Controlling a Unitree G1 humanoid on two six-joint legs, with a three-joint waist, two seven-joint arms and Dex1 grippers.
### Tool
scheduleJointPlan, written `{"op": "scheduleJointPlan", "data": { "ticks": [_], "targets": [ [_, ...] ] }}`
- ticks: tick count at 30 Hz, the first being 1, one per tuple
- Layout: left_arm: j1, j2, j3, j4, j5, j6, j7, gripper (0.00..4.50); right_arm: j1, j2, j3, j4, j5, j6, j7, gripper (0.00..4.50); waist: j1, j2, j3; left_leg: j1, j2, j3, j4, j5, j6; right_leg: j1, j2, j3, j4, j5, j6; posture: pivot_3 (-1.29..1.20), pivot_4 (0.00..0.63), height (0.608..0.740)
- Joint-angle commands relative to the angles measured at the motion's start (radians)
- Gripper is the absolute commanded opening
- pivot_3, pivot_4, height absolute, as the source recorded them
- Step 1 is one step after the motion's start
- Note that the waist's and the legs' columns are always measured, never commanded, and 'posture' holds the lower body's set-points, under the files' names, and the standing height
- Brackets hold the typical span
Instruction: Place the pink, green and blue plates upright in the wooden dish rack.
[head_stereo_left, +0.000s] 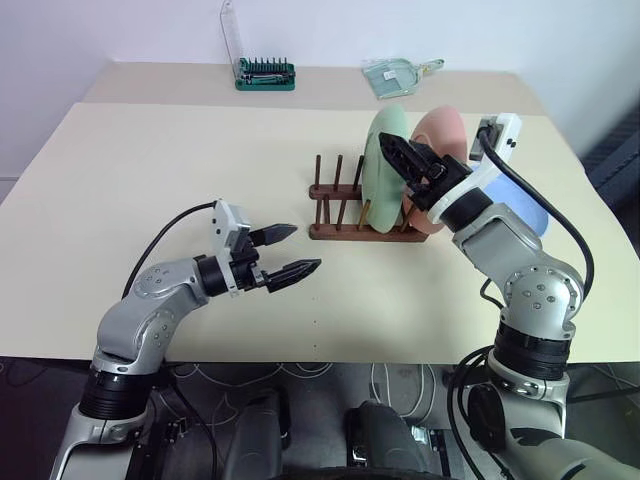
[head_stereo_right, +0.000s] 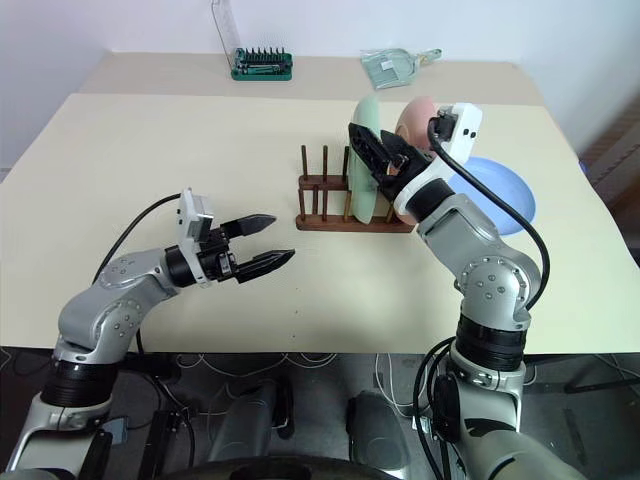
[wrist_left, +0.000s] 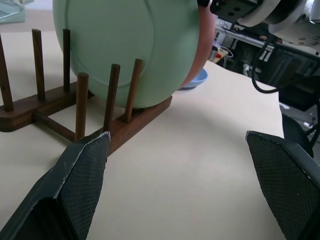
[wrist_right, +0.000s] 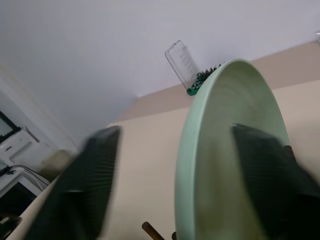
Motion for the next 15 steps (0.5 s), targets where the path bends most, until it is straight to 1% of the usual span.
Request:
{"op": "scheduleJointPlan", "data": {
  "ticks": [1, 8, 11, 13, 15],
  "targets": [
    [-0.002, -0.006, 0.000, -0.005, 0.003, -0.028, -0.016, 4.50, -0.035, -0.054, 0.024, -0.053, -0.034, -0.015, 0.029, 4.02, 0.000, 0.000, 0.000, 0.000, 0.000, 0.000, 0.000, 0.000, 0.000, 0.000, 0.000, 0.000, 0.000, 0.000, 0.000, 0.00, 0.150, 0.732],
    [-0.011, -0.012, -0.005, -0.012, 0.002, -0.019, -0.012, 4.50, -0.081, -0.232, 0.091, -0.137, -0.152, -0.042, 0.140, 4.02, 0.001, 0.001, 0.000, -0.003, 0.000, 0.000, 0.000, 0.000, 0.000, -0.003, 0.000, 0.000, 0.001, 0.000, 0.000, 0.00, 0.150, 0.732],
    [-0.014, -0.017, -0.012, -0.012, 0.004, -0.019, -0.010, 4.50, -0.083, -0.351, 0.101, -0.164, -0.232, -0.079, 0.228, 4.02, 0.002, 0.001, 0.000, -0.003, 0.000, 0.001, 0.001, 0.000, 0.000, -0.003, 0.000, 0.000, 0.000, 0.000, 0.000, 0.00, 0.150, 0.732],
    [-0.016, -0.017, -0.015, -0.006, 0.009, -0.025, -0.013, 4.50, -0.060, -0.468, 0.044, -0.163, -0.268, -0.111, 0.315, 4.02, 0.007, 0.002, 0.001, -0.004, 0.000, 0.001, 0.001, 0.000, 0.000, -0.003, 0.000, 0.000, 0.000, 0.000, 0.000, 0.00, 0.150, 0.732],
    [-0.014, -0.016, -0.016, 0.005, 0.014, -0.034, -0.021, 4.50, -0.016, -0.572, -0.038, -0.115, -0.298, -0.139, 0.386, 4.02, 0.011, 0.002, 0.001, -0.006, 0.000, 0.000, 0.002, 0.000, 0.000, -0.003, 0.000, 0.000, -0.001, 0.000, 0.000, 0.00, 0.150, 0.732]
  ]
}}
